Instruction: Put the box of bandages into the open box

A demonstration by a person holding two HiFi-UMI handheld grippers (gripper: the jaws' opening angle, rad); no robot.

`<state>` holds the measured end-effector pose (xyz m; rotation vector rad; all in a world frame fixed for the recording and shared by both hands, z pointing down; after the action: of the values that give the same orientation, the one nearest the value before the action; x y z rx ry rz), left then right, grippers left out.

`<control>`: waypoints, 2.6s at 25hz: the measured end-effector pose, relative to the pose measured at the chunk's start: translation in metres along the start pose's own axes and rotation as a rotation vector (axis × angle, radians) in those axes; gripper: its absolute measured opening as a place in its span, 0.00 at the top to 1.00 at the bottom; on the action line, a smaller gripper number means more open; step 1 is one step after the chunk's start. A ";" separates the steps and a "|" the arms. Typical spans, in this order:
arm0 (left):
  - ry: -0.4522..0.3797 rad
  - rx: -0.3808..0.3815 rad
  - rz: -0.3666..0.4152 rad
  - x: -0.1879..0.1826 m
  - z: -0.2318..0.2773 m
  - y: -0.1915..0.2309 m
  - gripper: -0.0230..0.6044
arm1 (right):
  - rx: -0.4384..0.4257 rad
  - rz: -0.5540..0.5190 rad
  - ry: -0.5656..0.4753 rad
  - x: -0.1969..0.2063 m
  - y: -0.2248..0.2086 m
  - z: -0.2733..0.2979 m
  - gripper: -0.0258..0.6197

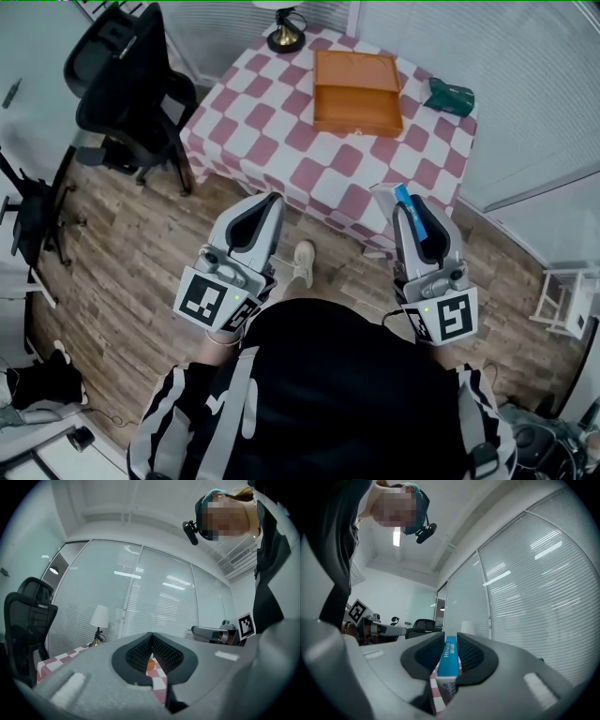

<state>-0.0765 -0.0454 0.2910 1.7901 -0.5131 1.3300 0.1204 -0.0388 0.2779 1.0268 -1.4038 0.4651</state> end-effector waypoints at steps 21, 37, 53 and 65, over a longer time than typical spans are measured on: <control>0.029 0.065 -0.009 -0.035 0.097 0.088 0.97 | 0.093 -0.001 0.028 0.023 -0.057 0.107 0.84; 0.083 0.110 -0.028 -0.031 0.147 0.137 0.97 | 0.092 -0.004 0.067 0.051 -0.071 0.161 0.84; 0.098 0.050 -0.027 -0.025 0.161 0.133 0.97 | -0.069 -0.047 0.060 0.075 -0.074 0.196 0.84; 0.121 -0.008 -0.026 -0.017 0.148 0.146 0.97 | -0.206 -0.134 0.093 0.110 -0.062 0.232 0.84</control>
<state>-0.1020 -0.2511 0.3153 1.6926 -0.4276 1.4066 0.0543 -0.2896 0.3287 0.9133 -1.2623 0.2605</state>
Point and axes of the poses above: the fingertips, and each gripper's own axes: z forward along the fingers, y to its left, x out of its underside, the point moved 2 cm from there along -z, backward along the fingers, and after that the axes turned 14 degrees about -z, right-handed, at the moved point
